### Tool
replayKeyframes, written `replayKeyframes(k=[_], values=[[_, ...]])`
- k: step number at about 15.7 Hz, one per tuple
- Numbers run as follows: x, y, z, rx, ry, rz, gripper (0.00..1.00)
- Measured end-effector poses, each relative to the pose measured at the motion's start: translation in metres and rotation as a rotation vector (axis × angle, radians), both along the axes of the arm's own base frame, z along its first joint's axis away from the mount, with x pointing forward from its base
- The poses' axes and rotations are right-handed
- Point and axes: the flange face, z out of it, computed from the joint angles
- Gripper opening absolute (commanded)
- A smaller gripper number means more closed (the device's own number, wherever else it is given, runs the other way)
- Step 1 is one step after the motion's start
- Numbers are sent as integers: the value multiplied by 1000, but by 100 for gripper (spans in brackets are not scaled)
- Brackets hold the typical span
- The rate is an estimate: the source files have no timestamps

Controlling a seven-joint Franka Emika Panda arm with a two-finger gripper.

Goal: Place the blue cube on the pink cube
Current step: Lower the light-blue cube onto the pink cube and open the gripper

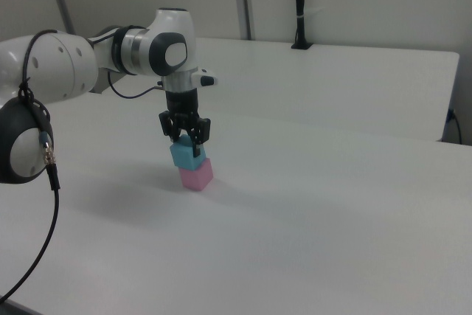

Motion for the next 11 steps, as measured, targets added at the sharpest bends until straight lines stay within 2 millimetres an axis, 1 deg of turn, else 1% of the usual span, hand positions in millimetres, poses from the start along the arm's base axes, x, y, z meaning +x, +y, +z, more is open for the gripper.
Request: replayKeyframes(k=[2, 9, 11], values=[[0, -1, 0, 0, 0, 0, 100], [1, -5, -8, -24, 11, 5, 100], [1, -6, -6, -24, 7, 4, 100]])
